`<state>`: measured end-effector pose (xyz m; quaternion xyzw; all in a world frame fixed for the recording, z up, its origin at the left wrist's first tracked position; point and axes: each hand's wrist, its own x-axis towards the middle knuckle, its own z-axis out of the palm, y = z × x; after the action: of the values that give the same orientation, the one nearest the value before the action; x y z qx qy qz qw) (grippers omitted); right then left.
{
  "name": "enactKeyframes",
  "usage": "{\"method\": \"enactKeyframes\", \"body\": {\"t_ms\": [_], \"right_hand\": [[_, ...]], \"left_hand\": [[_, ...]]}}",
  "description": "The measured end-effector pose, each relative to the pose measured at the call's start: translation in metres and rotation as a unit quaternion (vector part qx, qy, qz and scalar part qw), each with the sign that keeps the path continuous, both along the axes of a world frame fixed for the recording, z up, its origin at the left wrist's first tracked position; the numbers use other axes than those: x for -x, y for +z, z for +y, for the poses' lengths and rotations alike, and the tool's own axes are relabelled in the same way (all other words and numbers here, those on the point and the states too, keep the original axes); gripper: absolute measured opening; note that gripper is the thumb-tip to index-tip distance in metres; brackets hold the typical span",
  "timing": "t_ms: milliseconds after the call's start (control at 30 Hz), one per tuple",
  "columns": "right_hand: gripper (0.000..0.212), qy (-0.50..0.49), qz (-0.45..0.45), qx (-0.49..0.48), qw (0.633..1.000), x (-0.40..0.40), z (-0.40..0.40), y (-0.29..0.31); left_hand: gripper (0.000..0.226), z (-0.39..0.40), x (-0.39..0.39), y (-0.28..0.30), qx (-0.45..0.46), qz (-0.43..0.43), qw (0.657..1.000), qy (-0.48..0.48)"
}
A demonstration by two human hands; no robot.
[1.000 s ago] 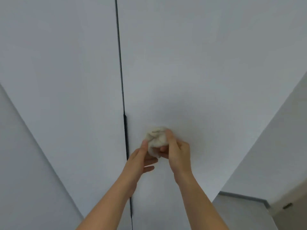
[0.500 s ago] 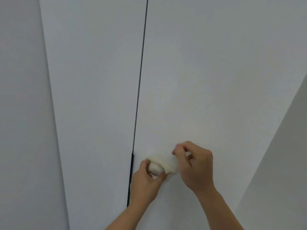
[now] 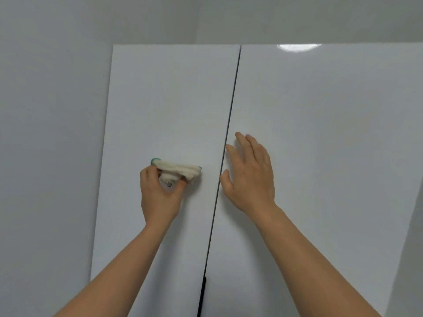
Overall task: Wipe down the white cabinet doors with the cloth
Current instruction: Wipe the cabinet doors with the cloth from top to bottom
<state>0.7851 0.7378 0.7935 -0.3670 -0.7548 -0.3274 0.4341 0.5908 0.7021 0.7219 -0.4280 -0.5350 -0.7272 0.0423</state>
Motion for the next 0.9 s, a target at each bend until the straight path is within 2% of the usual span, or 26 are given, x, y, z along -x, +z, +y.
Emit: {"method": "enactKeyframes", "body": {"t_ms": [233,367,500,567,700,900], "right_hand": [[0.072,-0.086,0.002,-0.008,0.996,0.04,0.018,0.028],[0.072,-0.085,0.004,-0.039,0.996,0.041,0.028,0.022],[0.073,-0.082,0.013,-0.063,0.995,0.041,0.037,0.02],[0.073,-0.077,0.022,-0.074,0.994,0.042,0.039,0.021],[0.072,-0.071,0.035,-0.097,0.992,0.043,0.042,0.02],[0.072,-0.069,0.039,-0.113,0.99,0.045,0.044,0.021]], "left_hand": [[0.064,0.031,0.03,0.025,-0.071,0.083,0.993,-0.043],[0.038,0.05,0.028,0.014,-0.128,0.18,0.975,-0.017],[0.063,0.068,0.022,-0.006,-0.062,0.274,0.959,0.038],[0.06,0.076,0.027,-0.001,-0.052,0.309,0.948,0.055],[0.054,0.084,0.041,0.036,-0.038,0.379,0.92,0.091],[0.059,0.082,0.043,0.146,-0.03,0.384,0.915,0.123]]}}
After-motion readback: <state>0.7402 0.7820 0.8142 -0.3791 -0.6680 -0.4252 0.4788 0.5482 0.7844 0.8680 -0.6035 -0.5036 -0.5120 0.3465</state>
